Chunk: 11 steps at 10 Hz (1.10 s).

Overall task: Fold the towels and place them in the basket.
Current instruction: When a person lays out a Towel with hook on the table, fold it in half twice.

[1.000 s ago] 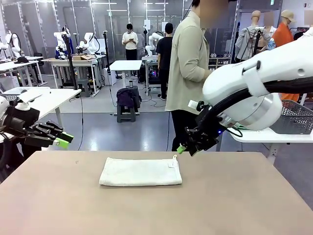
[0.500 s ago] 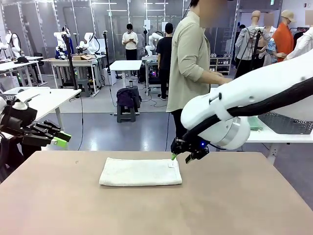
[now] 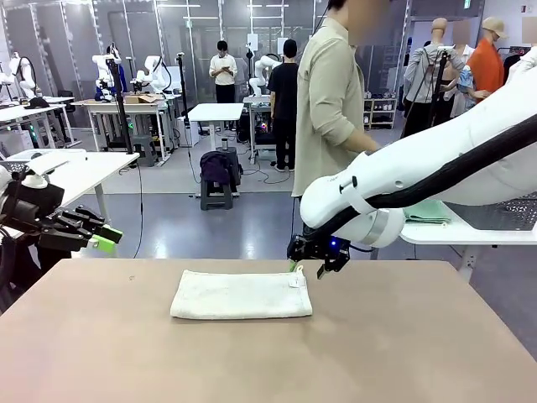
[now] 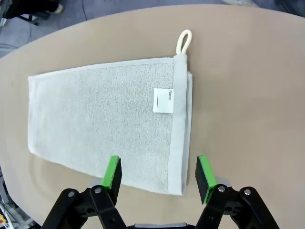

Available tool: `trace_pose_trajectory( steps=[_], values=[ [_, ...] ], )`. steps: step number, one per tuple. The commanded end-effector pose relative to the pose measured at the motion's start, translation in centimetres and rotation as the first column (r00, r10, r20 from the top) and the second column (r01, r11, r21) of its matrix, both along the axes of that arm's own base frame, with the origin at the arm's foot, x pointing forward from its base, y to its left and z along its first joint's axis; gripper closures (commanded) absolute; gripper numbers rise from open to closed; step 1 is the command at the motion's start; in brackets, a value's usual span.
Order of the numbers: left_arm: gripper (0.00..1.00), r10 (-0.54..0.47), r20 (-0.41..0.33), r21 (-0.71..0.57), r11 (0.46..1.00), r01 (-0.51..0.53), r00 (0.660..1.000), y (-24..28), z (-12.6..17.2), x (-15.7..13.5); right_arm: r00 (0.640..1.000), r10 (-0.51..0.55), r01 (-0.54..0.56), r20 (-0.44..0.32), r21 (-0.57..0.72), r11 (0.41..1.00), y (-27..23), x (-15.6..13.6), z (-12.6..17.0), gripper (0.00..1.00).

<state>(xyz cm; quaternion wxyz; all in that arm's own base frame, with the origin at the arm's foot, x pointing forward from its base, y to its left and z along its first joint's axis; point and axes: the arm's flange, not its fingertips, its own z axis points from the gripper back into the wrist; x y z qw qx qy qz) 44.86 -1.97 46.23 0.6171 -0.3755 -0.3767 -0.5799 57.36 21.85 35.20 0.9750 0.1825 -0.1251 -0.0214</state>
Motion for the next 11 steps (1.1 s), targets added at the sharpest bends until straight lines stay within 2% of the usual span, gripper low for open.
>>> trace_pose_trajectory(
  steps=[1, 4, 7, 10, 11],
  values=[
    [0.58, -0.018, 0.011, -0.005, 1.000, 0.018, 1.000, 0.2, 0.2, 0.0, 0.996, -0.046, 0.045, -0.080, -0.014, 0.999, 1.3, 1.9, -0.8, 0.22],
    [0.58, -0.018, 0.011, -0.005, 1.000, 0.018, 1.000, 0.2, 0.2, 0.0, 0.994, -0.075, 0.071, -0.083, -0.047, 0.996, 1.5, 2.6, -2.8, 0.22],
    [0.58, -0.018, 0.011, -0.005, 1.000, 0.018, 1.000, 0.2, 0.2, 0.0, 0.988, -0.090, 0.084, -0.123, -0.058, 0.995, 1.7, 3.4, -4.9, 0.22],
    [0.58, -0.018, 0.011, -0.005, 1.000, 0.018, 1.000, 0.2, 0.2, 0.0, 0.987, -0.099, 0.092, -0.130, -0.063, 0.994, 2.1, 3.8, -5.8, 0.22],
    [0.58, -0.018, 0.011, -0.005, 1.000, 0.018, 1.000, 0.2, 0.2, 0.0, 0.987, -0.095, 0.088, -0.131, -0.064, 0.994, 2.1, 3.9, -6.0, 0.38]
  ],
)
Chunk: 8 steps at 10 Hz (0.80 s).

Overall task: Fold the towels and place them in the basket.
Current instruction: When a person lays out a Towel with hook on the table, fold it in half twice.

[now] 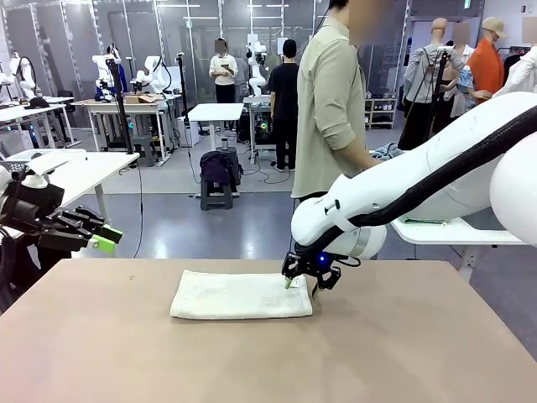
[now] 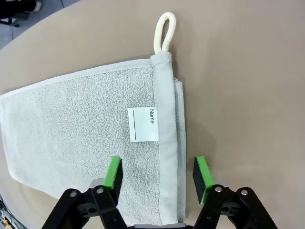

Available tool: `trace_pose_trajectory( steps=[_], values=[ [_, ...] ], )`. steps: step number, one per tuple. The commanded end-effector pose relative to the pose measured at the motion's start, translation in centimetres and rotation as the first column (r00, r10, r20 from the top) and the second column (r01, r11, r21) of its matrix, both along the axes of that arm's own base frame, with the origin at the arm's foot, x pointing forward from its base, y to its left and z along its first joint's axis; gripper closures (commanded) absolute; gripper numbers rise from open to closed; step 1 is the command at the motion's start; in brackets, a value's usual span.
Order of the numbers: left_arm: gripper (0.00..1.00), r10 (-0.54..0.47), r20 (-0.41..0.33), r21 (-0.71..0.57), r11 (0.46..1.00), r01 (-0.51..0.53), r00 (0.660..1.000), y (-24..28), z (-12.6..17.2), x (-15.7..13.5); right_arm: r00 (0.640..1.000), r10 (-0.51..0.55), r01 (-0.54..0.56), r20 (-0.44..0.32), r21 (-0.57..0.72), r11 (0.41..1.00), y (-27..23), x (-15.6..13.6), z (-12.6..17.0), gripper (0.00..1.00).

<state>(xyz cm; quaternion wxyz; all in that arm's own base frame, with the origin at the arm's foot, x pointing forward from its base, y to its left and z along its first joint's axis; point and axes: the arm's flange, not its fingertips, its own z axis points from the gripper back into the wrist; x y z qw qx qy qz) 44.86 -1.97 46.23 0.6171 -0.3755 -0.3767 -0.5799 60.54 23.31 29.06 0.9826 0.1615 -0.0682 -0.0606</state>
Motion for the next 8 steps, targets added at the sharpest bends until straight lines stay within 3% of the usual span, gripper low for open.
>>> trace_pose_trajectory(
  steps=[1, 2, 3, 4, 5, 6, 8],
  values=[
    [0.58, -0.018, 0.011, -0.005, 1.000, 0.018, 1.000, 0.17, 0.24, -0.03, 0.999, -0.032, 0.032, -0.010, -0.025, 0.999, 0.71, 0.70, 0.09, 0.41],
    [0.58, -0.018, 0.011, -0.005, 1.000, 0.018, 1.000, 0.17, 0.24, -0.03, 0.999, -0.034, 0.034, -0.014, -0.019, 0.999, 0.76, 0.72, 0.08, 0.58],
    [0.58, -0.018, 0.011, -0.005, 1.000, 0.018, 1.000, 0.17, 0.24, -0.03, 0.999, -0.035, 0.034, -0.020, -0.019, 0.999, 0.79, 0.75, 0.11, 0.61],
    [0.58, -0.018, 0.011, -0.005, 1.000, 0.018, 1.000, 0.17, 0.24, -0.03, 0.999, -0.036, 0.036, -0.024, -0.023, 0.999, 0.77, 0.77, 0.14, 0.78],
    [0.58, -0.018, 0.011, -0.005, 1.000, 0.018, 1.000, 0.17, 0.24, -0.03, 0.999, -0.037, 0.037, -0.030, -0.025, 0.999, 0.74, 0.80, 0.15, 0.81],
    [0.58, -0.018, 0.011, -0.005, 1.000, 0.018, 1.000, 0.17, 0.24, -0.03, 0.998, -0.041, 0.040, -0.036, -0.029, 0.999, 0.68, 0.79, 0.14, 0.98],
    [0.58, -0.018, 0.011, -0.005, 1.000, 0.018, 1.000, 0.17, 0.24, -0.03, 0.998, -0.046, 0.044, -0.043, -0.032, 0.998, 0.37, 0.67, 0.14, 1.00]
  ],
)
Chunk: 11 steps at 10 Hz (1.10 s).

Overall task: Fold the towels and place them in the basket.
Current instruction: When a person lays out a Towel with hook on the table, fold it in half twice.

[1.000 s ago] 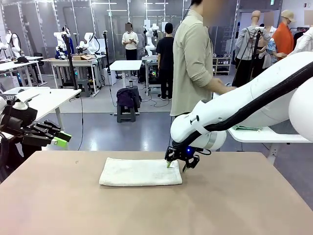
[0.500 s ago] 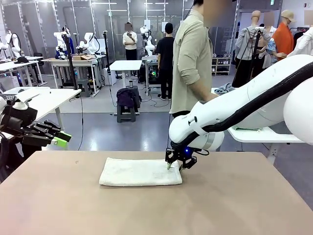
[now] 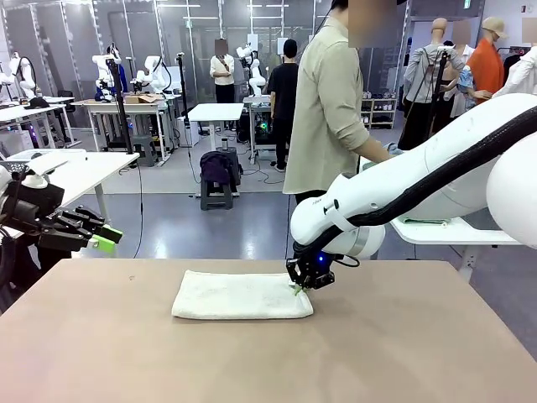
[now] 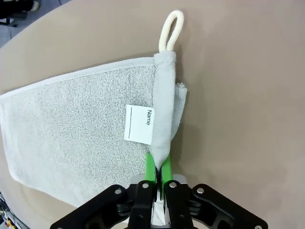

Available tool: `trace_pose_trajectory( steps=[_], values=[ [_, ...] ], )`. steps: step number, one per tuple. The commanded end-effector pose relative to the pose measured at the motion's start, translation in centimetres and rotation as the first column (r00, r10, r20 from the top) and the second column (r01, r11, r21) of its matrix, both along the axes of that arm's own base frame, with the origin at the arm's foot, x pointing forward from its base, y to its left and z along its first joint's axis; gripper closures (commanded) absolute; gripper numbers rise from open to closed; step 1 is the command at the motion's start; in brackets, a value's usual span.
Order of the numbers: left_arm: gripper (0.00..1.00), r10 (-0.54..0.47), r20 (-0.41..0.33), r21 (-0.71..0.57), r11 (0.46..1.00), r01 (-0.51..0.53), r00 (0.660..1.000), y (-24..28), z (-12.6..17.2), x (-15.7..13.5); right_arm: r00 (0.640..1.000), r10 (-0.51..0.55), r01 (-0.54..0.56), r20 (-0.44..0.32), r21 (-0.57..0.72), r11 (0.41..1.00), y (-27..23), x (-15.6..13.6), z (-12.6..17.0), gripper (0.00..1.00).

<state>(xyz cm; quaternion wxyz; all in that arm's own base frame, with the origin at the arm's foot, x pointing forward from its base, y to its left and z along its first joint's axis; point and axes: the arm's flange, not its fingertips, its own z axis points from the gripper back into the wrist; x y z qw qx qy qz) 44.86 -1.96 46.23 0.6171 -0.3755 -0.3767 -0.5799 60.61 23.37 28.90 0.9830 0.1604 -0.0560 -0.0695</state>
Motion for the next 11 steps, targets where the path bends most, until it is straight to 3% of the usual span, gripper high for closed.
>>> trace_pose_trajectory(
  steps=[1, 4, 7, 11],
  values=[
    [0.58, -0.018, 0.011, -0.005, 1.000, 0.018, 1.000, 0.2, 0.2, 0.0, 1.000, -0.021, 0.021, -0.020, -0.024, 0.999, 0.0, 0.5, 0.5, 1.00],
    [0.58, -0.018, 0.011, -0.005, 1.000, 0.018, 1.000, 0.2, 0.2, 0.0, 0.990, 0.126, -0.124, 0.061, -0.031, 0.992, -3.4, -1.0, 3.1, 1.00],
    [0.58, -0.018, 0.011, -0.005, 1.000, 0.018, 1.000, 0.2, 0.2, 0.0, 0.991, 0.113, -0.108, 0.073, -0.069, 0.992, -6.6, -2.5, 6.0, 1.00],
    [0.58, -0.018, 0.011, -0.005, 1.000, 0.018, 1.000, 0.2, 0.2, 0.0, 0.984, 0.155, -0.137, 0.090, -0.182, 0.974, -2.8, -2.7, 8.9, 1.00]
  ],
)
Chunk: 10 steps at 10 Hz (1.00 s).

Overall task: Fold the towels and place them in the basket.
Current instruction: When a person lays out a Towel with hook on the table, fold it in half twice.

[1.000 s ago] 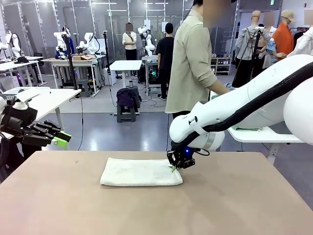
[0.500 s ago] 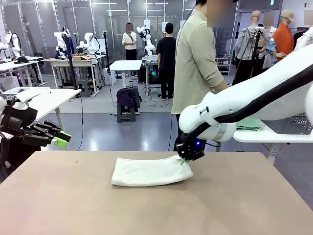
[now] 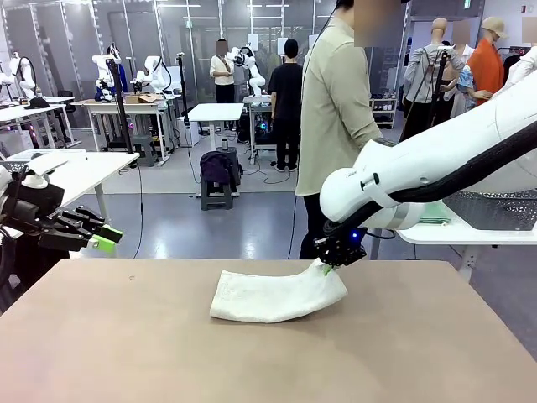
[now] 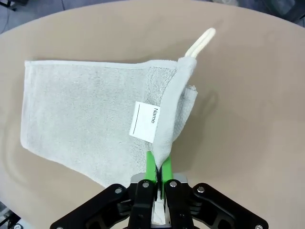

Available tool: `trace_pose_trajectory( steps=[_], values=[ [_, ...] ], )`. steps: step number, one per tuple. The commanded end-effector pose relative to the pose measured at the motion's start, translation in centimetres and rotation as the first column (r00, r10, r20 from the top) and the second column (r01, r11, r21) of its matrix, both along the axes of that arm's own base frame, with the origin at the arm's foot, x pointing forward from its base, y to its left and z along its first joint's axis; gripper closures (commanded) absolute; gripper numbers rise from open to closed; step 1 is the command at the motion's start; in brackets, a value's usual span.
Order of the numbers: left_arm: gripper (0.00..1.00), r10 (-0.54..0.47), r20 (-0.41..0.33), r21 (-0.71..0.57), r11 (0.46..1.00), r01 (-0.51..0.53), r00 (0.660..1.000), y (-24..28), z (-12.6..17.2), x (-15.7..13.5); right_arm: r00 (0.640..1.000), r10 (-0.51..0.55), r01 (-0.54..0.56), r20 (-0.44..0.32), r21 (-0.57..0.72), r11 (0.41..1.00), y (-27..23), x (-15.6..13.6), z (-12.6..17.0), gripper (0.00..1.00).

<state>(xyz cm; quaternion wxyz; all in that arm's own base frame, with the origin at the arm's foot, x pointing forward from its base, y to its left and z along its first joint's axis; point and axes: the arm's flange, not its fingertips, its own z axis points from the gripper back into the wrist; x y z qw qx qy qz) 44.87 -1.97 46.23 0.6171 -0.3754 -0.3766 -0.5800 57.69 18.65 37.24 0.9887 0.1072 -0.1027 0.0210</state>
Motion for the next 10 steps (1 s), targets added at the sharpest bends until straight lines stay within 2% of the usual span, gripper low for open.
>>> trace_pose_trajectory(
  steps=[1, 4, 8, 10],
  values=[
    [0.58, -0.018, 0.011, -0.005, 1.000, 0.018, 1.000, 0.2, 0.2, 0.0, 1.000, -0.014, 0.015, 0.007, -0.082, 0.997, 3.9, 0.5, 0.9, 1.00],
    [0.58, -0.018, 0.011, -0.005, 1.000, 0.018, 1.000, 0.2, 0.2, 0.0, 1.000, -0.015, 0.016, 0.014, -0.122, 0.992, 11.2, 1.6, 1.3, 1.00],
    [0.58, -0.018, 0.011, -0.005, 1.000, 0.018, 1.000, 0.2, 0.2, 0.0, 0.998, -0.058, 0.056, -0.022, -0.082, 0.995, 20.0, 2.0, 0.7, 1.00],
    [0.58, -0.018, 0.011, -0.005, 1.000, 0.018, 1.000, 0.2, 0.2, 0.0, 0.998, -0.064, 0.062, -0.029, -0.059, 0.996, 22.5, 2.0, -0.1, 1.00]
  ],
)
